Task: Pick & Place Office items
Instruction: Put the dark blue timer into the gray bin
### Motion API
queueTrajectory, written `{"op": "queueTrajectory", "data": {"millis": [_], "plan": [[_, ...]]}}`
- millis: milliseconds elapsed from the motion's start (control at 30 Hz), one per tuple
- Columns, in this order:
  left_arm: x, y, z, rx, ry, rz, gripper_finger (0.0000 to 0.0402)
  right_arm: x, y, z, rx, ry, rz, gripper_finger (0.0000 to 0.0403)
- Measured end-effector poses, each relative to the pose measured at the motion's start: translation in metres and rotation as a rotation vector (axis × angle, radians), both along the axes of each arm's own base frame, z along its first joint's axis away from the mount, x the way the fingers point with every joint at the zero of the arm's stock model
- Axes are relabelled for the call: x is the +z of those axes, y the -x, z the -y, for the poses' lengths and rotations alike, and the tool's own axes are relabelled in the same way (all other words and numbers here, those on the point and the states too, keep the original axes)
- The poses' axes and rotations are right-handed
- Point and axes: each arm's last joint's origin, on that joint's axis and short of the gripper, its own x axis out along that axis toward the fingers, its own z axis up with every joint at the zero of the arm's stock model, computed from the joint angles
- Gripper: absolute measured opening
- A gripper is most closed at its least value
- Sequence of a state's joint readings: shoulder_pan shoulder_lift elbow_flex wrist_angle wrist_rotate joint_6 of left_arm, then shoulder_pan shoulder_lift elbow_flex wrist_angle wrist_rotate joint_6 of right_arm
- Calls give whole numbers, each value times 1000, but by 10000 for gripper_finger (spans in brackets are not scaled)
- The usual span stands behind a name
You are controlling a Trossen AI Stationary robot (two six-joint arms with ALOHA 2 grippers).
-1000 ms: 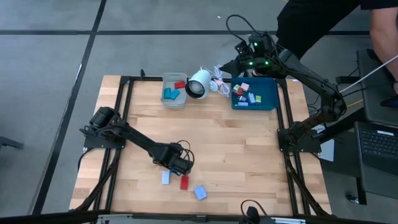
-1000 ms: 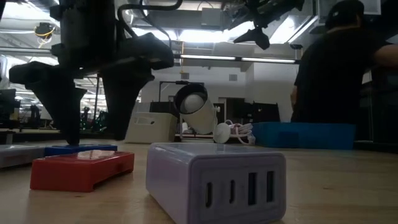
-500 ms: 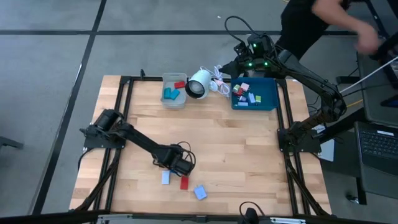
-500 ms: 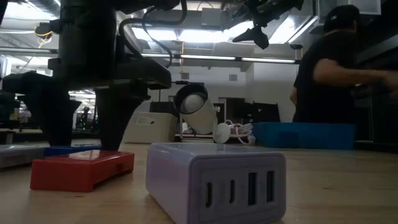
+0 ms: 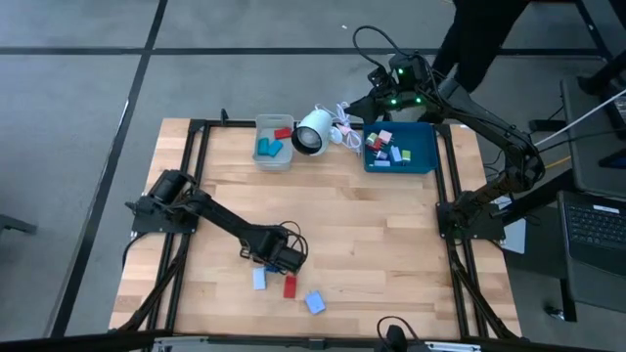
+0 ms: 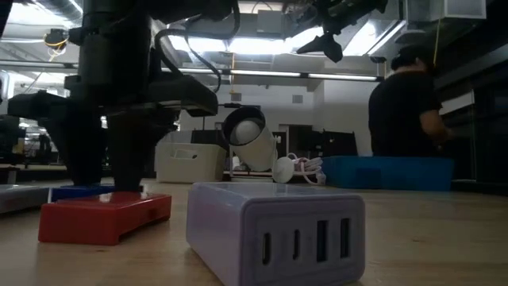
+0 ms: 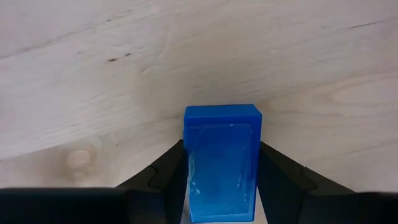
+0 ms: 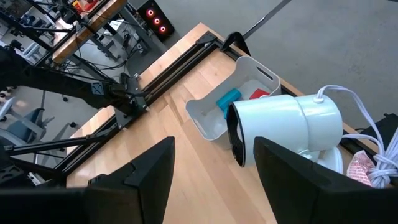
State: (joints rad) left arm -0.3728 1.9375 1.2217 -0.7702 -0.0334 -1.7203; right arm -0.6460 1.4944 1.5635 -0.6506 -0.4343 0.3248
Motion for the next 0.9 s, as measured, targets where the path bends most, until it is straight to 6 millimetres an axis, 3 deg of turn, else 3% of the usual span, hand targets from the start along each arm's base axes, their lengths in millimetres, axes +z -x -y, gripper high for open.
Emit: {"op": "queueTrajectory", "data": {"millis": [133,367,467,600,900], "plan": [[14,-7,-9,-16,-51,121,149,0,0,0,5,8,-1,225],[84,1,-56,46,-227,344,149,0,0,0,8,17,-1,225],[116,12,-87,67,-366,408,149,0,0,1,9,22,2,225],[137,24,-134,8,-483,379,149,1,0,2,6,27,7,225],[143,49,-267,-47,-562,309,149,1,0,2,5,30,5,225]]}}
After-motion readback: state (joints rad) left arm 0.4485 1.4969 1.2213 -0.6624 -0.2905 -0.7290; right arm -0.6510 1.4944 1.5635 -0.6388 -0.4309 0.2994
